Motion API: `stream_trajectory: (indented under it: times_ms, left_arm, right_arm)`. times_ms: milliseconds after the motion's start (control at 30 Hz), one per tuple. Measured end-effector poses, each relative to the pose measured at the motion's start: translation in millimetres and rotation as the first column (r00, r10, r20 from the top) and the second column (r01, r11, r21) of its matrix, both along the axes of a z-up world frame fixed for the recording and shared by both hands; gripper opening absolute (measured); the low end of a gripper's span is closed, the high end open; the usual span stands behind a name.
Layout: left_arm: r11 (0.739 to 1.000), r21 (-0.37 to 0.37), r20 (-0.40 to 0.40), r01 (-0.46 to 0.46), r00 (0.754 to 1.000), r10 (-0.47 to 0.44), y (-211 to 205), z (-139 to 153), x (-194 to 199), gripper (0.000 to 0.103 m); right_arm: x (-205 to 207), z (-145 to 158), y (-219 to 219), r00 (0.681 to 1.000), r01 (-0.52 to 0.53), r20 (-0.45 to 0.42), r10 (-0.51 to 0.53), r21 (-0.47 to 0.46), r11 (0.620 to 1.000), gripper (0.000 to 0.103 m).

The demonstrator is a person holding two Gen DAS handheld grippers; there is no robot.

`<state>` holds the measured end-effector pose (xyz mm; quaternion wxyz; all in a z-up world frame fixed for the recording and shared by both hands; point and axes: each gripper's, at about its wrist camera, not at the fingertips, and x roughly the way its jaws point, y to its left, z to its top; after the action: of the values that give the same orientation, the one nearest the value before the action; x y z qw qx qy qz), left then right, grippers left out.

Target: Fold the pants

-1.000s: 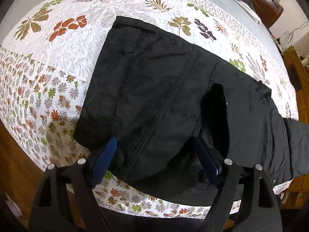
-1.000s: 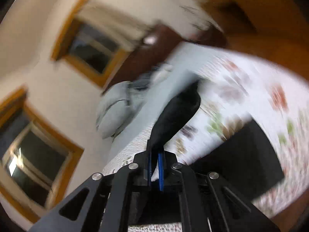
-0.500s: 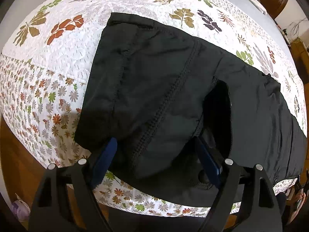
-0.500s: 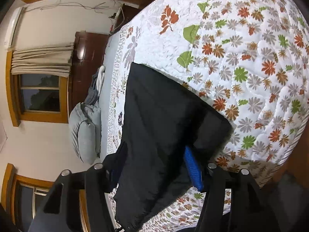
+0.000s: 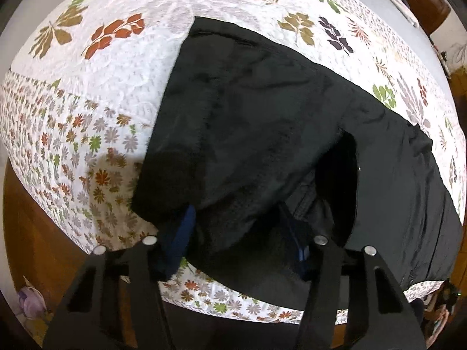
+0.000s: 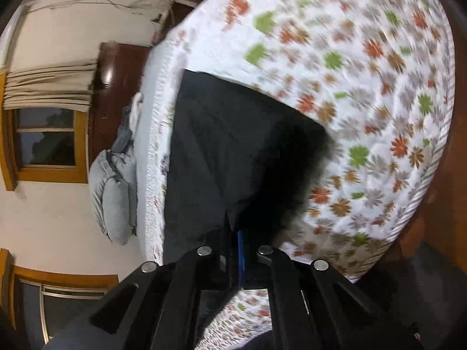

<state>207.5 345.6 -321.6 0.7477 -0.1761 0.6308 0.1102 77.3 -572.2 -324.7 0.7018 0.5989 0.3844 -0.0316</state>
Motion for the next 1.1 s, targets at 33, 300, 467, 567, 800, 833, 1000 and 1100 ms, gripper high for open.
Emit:
stream_trajectory:
  times_ms: [33, 300, 467, 567, 800, 833, 1000, 1100]
  left_arm:
    - [1.000, 0.002, 0.000, 0.011, 1.000, -0.011, -0.5, -0.2, 0.0, 0.057]
    - [0.998, 0.038, 0.014, 0.043, 0.999, -0.043, -15.0, -5.1, 1.3, 0.067]
    - [0.997, 0.032, 0.061, 0.070, 0.996, -0.072, -21.9, 4.6, -6.0, 0.088]
    - [0.996, 0.057, 0.102, 0.073, 0.992, -0.079, -33.0, 9.3, -14.8, 0.089]
    - [0.999, 0.044, 0.119, 0.029, 0.992, -0.034, -30.7, 0.9, -24.4, 0.089]
    - [0.999, 0.037, 0.106, 0.023, 0.994, -0.027, -28.8, -1.5, -23.6, 0.089]
    - [1.000, 0.003, 0.086, 0.010, 0.996, -0.010, -19.6, -8.0, -17.1, 0.090]
    - [1.000, 0.007, 0.089, 0.027, 0.996, -0.028, -21.5, -10.0, -14.6, 0.089]
  right_arm:
    - [-1.1, -1.4, -0.8, 1.000, -0.008, -0.001, 0.008, 0.000, 1.000, 0.003]
    - [12.1, 1.3, -10.5, 1.000, -0.006, 0.004, 0.006, 0.020, 1.000, 0.021]
    - [-24.5, 40.3, -42.0, 0.990, 0.129, 0.061, -0.124, -0.096, 0.987, 0.044]
    - [-25.2, 57.4, -41.5, 0.993, 0.102, 0.082, -0.090, -0.151, 0.983, 0.043]
    - [6.4, 41.6, -23.3, 0.998, 0.024, 0.053, -0.017, -0.134, 0.991, 0.043]
    - [11.3, 32.9, -21.1, 0.999, 0.011, 0.041, -0.006, -0.123, 0.992, 0.043]
    - [21.4, 9.6, -16.6, 0.999, -0.025, -0.037, 0.021, -0.110, 0.994, 0.030]
    - [14.2, 16.8, -20.6, 1.000, -0.016, 0.003, 0.016, -0.077, 0.997, 0.036]
